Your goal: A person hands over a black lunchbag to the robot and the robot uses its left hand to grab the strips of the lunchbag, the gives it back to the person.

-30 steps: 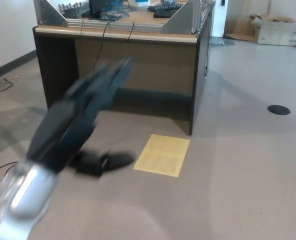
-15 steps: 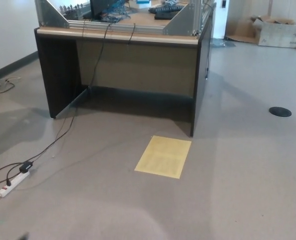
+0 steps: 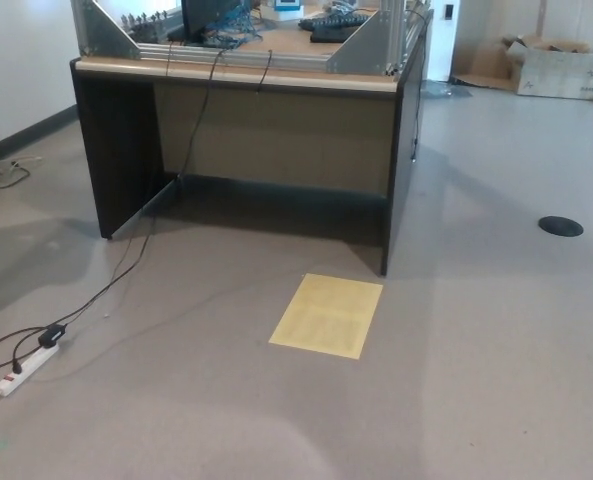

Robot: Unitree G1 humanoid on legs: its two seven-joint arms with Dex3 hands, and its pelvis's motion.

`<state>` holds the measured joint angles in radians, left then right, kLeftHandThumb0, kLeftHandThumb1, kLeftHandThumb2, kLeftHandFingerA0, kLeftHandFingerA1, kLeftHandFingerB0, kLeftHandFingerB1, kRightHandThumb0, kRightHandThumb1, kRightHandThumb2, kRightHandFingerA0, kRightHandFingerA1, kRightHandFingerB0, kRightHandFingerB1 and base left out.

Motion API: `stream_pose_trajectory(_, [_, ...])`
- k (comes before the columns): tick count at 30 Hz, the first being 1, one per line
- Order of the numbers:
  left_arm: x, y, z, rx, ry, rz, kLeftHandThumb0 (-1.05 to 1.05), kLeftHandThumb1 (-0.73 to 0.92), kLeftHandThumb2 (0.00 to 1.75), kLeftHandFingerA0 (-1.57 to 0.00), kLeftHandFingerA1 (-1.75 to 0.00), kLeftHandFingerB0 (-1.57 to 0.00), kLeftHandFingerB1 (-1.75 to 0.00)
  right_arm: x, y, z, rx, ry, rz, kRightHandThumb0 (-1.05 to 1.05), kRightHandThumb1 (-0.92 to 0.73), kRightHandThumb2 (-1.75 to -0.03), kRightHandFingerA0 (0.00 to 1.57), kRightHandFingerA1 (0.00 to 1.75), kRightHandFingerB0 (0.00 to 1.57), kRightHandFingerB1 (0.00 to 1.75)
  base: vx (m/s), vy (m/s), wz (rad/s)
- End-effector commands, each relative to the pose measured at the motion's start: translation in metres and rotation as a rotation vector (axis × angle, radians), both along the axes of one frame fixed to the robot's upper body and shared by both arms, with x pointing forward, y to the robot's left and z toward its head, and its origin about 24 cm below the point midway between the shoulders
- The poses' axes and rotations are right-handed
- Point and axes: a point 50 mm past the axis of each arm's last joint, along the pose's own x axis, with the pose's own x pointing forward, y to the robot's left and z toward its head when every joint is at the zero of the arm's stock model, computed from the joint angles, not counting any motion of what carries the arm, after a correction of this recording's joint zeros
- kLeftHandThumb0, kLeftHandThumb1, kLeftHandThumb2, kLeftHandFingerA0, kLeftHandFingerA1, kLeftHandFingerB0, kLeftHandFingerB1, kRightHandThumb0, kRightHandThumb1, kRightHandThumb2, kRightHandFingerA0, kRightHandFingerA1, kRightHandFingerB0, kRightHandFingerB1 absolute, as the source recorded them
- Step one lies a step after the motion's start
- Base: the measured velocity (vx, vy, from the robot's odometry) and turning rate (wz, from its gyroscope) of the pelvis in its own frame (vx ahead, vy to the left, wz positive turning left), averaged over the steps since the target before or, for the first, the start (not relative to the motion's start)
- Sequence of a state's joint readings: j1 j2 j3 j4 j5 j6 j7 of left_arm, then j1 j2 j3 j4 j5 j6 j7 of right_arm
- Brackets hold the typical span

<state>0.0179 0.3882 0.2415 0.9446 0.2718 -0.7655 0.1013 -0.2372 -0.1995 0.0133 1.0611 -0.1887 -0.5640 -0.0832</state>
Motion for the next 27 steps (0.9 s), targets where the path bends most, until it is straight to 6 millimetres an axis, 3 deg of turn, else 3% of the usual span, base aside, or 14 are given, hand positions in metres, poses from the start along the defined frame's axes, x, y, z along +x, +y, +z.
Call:
stream_pose_trajectory(1, [-0.0031,0.0065,0.0066,-0.045,-0.068,0.012,-0.63,0.4,0.74,-0.08,-0.31,-0.07,-0.14,-0.0055,-0.0069,-0.0013,-0.017,0.004,-0.017,-0.36,-0.69,-0.6,0.7,0.49,0.41,0.34,0.0,0.0,0.0])
stream_pose_trajectory(2, [-0.0039,0.0069,0.0064,-0.024,-0.065,0.014,-0.63,0.4,0.77,-0.03,-0.37,-0.02,-0.19,-0.0063,-0.0067,-0.0021,-0.015,0.009,-0.017,-0.37,-0.69,-0.6,0.69,0.49,0.42,0.34,0.0,0.0,0.0])
stream_pose_trajectory(3, [-0.0045,0.0069,0.0064,-0.025,-0.064,0.009,-0.62,0.39,0.72,-0.09,-0.26,-0.08,-0.13,-0.007,-0.0066,-0.0025,-0.014,0.009,-0.018,-0.37,-0.69,-0.6,0.7,0.5,0.41,0.34,0.0,0.0,0.0])
stream_pose_trajectory(6, [-0.0046,0.0068,0.0068,-0.052,-0.068,-0.004,-0.62,0.39,0.71,-0.09,-0.23,-0.09,-0.13,-0.008,-0.0065,-0.0029,-0.012,0.004,-0.019,-0.36,-0.69,-0.6,0.71,0.5,0.42,0.34,0.0,0.0,0.0])
stream_pose_trajectory(9, [-0.0026,0.0064,0.0086,-0.024,-0.076,-0.008,-0.67,0.43,0.73,-0.11,-0.28,-0.1,-0.14,-0.0071,-0.0064,-0.0028,-0.003,0.003,-0.027,-0.37,-0.69,-0.6,0.72,0.51,0.42,0.34,0.0,0.0,0.0])
stream_pose_trajectory(10, [-0.0022,0.0066,0.009,-0.014,-0.076,-0.009,-0.61,0.39,0.75,-0.04,-0.38,-0.04,-0.21,-0.0069,-0.0063,-0.0029,-0.002,0.004,-0.028,-0.37,-0.69,-0.6,0.71,0.51,0.41,0.34,0.0,0.0,0.0])
stream_pose_trajectory(15, [-0.0028,0.0051,0.0082,-0.047,-0.072,-0.02,-0.6,0.4,0.69,-0.09,-0.41,-0.06,-0.23,-0.0065,-0.0058,-0.0017,-0.002,-0.009,-0.024,-0.36,-0.69,-0.6,0.73,0.52,0.41,0.35,0.0,0.0,0.0])
stream_pose_trajectory(16, [-0.0026,0.0052,0.0077,-0.067,-0.072,-0.016,-0.58,0.39,0.68,-0.11,-0.42,-0.05,-0.23,-0.0064,-0.0059,-0.0018,0.0,-0.006,-0.024,-0.36,-0.69,-0.6,0.74,0.53,0.41,0.35,0.0,0.0,0.0])
stream_pose_trajectory(17, [-0.0023,0.0054,0.0077,-0.08,-0.072,-0.012,-0.31,0.25,0.83,0.0,-0.49,0.0,-0.49,-0.0064,-0.0057,-0.0019,0.002,-0.006,-0.025,-0.37,-0.69,-0.6,0.73,0.52,0.41,0.35,0.0,0.0,0.0])
stream_pose_trajectory(21, [0.0008,0.0059,0.0087,-0.14,-0.083,-0.002,-0.3,0.25,0.83,0.0,-0.49,0.0,-0.48,-0.0052,-0.0061,-0.0007,0.005,-0.013,-0.033,-0.37,-0.69,-0.6,0.73,0.52,0.4,0.34,0.0,0.0,0.0])
stream_pose_trajectory(22, [0.0007,0.0063,0.0085,-0.155,-0.085,0.005,-0.56,0.39,0.65,-0.16,-0.39,-0.09,-0.34,-0.0052,-0.0061,-0.0008,0.006,-0.014,-0.036,-0.38,-0.68,-0.6,0.73,0.51,0.4,0.34,0.0,0.0,0.0])
stream_pose_trajectory(27, [0.0003,0.0072,0.009,-0.162,-0.088,0.01,-0.58,0.39,0.67,-0.22,-0.42,-0.1,-0.34,-0.0056,-0.0054,0.0001,-0.013,-0.029,-0.044,-0.39,-0.65,-0.59,0.66,0.49,0.36,0.33,0.0,0.0,0.0])
